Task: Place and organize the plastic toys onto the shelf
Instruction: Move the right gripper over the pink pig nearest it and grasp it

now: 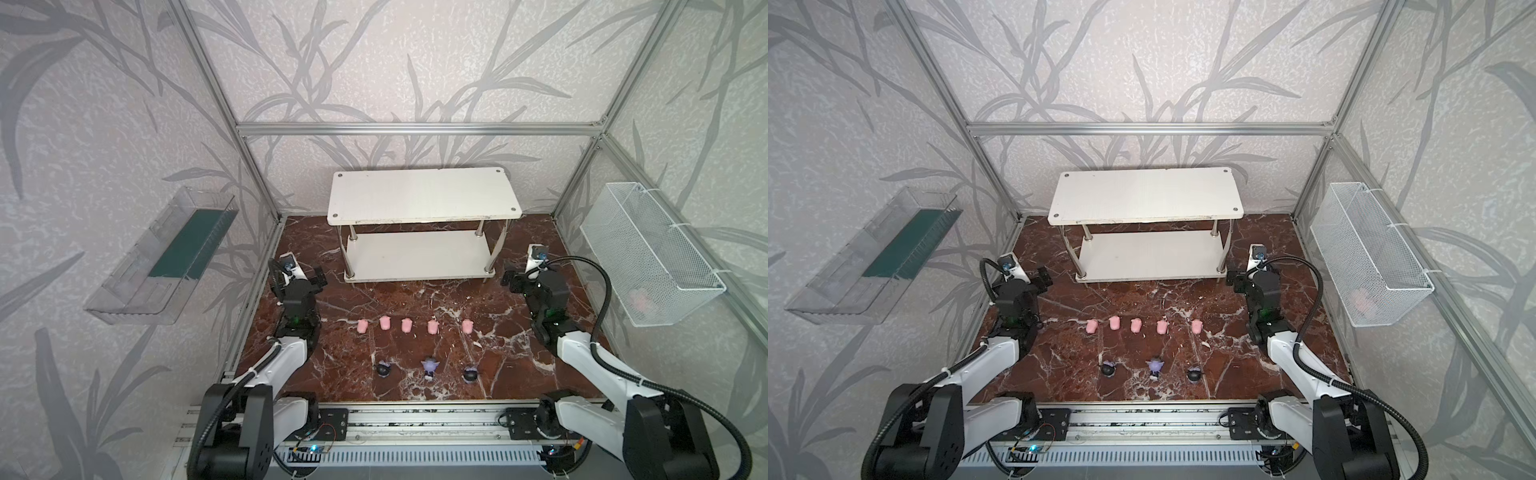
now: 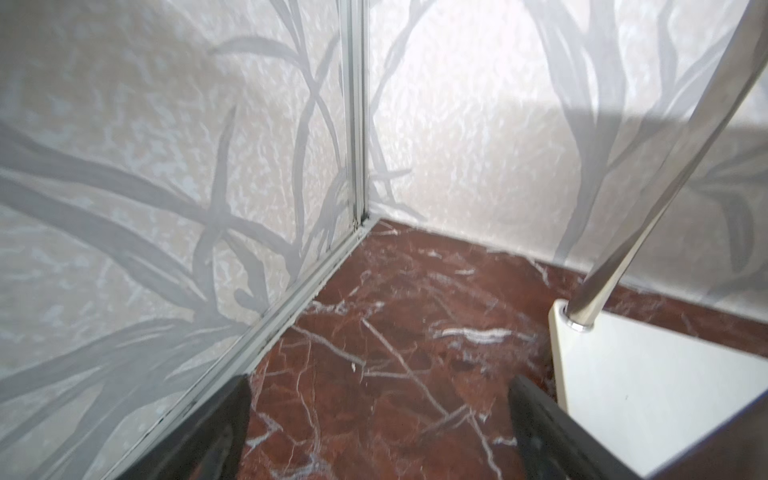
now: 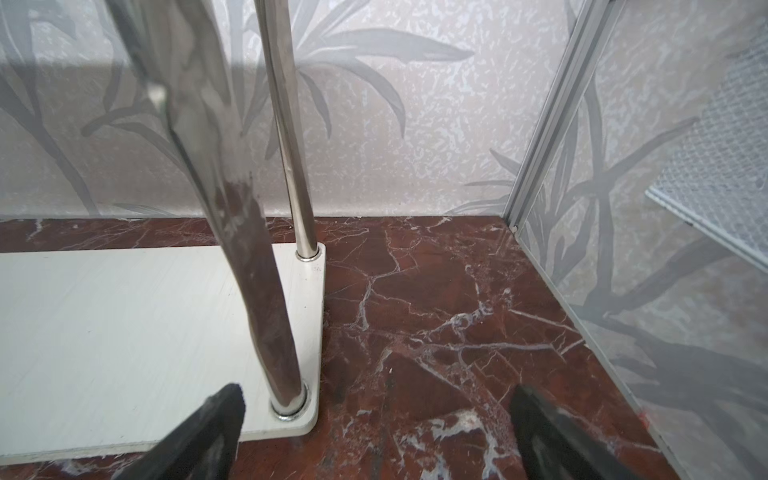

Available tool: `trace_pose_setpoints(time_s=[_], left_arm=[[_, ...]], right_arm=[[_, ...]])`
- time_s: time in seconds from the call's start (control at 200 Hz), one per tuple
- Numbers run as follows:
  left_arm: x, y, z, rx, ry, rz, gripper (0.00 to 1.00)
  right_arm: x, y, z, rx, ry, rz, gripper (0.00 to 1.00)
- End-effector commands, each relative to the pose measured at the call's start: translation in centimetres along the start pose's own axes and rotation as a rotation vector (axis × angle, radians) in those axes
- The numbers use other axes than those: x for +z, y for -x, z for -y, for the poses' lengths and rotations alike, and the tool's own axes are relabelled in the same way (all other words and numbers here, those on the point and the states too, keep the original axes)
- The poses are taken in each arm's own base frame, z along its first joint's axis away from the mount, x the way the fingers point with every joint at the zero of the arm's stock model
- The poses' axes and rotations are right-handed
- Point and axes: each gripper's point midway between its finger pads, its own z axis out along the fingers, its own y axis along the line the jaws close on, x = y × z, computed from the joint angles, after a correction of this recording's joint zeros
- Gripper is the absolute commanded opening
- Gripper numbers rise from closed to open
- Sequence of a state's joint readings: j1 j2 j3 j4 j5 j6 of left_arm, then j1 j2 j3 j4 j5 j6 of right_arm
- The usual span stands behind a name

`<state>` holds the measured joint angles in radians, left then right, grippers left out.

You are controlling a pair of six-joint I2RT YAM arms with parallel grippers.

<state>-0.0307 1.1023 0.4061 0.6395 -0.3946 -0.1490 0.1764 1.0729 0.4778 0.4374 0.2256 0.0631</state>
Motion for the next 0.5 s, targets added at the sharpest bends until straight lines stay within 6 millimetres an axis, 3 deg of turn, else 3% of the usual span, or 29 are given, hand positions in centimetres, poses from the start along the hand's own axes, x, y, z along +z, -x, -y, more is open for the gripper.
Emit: trace_pose_setpoints(time_s=[0.0, 0.13, 0.255, 0.495], left_arm=[[-0.7, 0.7, -0.1, -0.084, 0.008, -0.063, 0.94], [-2.4, 0.8, -0.9, -0.151, 0.045, -0.13, 0.93], [-4.5, -0.6, -1.3, -0.254, 0.062, -0.187, 0.93], [-9.3, -2.2, -1.4, -0.243, 0.058, -0.208, 0.96]], right_arm=[[-1.6, -1.8, -0.7, 0.09, 0.01, -0.127, 0.99], [-4.2, -3.0, -1.2, 0.134, 0.018, -0.228, 0.99], [-7.1, -4.6, -3.0, 0.11, 0.071, -0.334, 0.98], [-10.7, -10.2, -7.6, 0.034, 0.21, -0.529, 0.97]])
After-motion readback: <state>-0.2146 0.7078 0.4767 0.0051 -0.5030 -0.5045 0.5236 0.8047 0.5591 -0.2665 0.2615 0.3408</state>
